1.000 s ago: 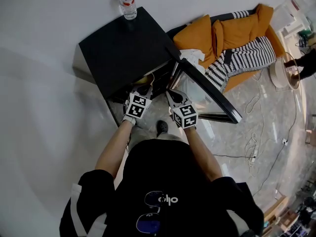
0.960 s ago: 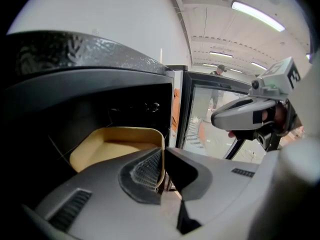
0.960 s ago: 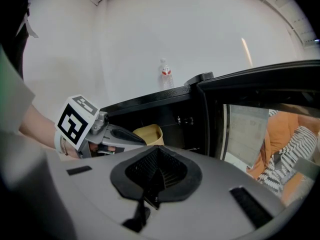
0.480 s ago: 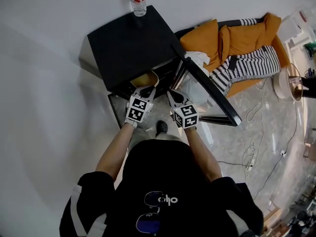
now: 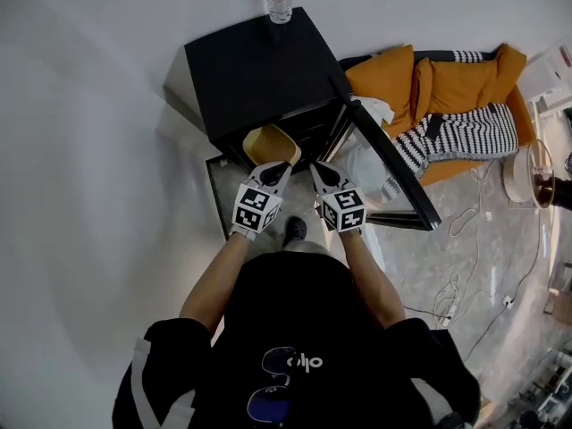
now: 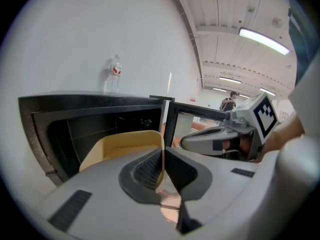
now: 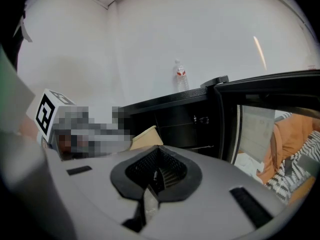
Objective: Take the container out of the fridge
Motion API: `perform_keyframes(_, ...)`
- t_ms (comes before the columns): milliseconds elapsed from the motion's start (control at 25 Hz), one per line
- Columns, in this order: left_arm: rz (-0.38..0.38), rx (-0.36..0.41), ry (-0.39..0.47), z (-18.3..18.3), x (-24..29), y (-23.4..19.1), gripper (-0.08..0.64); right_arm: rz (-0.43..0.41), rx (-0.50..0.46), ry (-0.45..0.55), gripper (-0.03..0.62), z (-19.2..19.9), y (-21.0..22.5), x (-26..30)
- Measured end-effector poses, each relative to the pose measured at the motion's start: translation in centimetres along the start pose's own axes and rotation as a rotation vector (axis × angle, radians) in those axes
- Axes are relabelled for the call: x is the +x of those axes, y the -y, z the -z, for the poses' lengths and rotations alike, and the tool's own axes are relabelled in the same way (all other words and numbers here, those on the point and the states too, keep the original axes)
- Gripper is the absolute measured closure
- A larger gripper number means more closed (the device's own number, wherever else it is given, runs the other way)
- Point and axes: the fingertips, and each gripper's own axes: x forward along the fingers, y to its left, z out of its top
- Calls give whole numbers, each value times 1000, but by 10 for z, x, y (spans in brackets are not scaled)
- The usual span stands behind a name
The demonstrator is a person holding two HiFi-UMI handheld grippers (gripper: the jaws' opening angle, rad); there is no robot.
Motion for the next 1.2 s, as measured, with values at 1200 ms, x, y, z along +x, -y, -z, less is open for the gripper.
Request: perform_keyframes(1200, -191, -47, 152, 53, -220, 104, 540, -119, -143, 32, 584, 37, -165, -142)
